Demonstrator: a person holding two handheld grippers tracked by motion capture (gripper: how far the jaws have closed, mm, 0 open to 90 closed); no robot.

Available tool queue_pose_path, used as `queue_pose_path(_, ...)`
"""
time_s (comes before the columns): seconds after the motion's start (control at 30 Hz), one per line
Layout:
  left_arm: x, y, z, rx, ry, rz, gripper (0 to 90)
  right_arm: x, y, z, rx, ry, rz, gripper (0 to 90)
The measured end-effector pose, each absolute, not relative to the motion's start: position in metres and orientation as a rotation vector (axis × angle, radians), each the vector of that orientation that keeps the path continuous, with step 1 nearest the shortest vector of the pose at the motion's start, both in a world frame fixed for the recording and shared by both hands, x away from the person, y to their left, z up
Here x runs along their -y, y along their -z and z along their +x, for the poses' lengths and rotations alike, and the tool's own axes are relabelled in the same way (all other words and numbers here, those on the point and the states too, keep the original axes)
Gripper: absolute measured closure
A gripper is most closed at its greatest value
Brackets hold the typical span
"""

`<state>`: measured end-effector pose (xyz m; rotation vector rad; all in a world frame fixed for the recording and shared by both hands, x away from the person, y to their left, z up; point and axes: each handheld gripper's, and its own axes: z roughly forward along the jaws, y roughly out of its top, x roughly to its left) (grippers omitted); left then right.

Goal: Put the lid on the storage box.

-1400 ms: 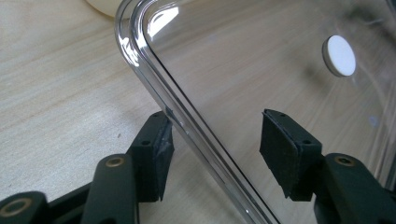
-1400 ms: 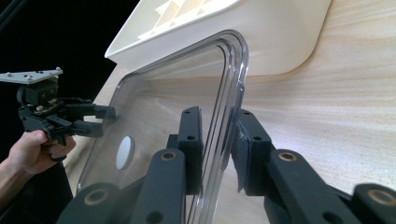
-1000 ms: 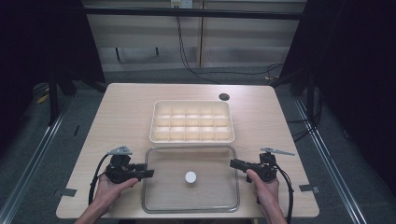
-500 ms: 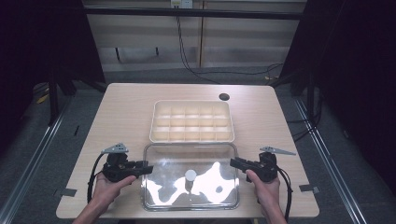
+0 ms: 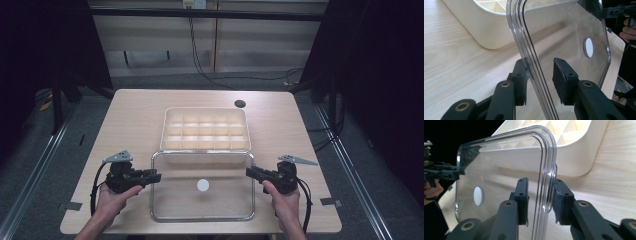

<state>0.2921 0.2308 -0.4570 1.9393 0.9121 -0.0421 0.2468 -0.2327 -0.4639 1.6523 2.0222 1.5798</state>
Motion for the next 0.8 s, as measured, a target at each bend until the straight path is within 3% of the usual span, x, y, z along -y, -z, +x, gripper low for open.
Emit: queue_pose_path(0.8,-0.233,0.439,0.291,-0.892,0.0,1.881,71.0,0.233,0.441,0.245,-1.994,-1.59,1.593,71.4)
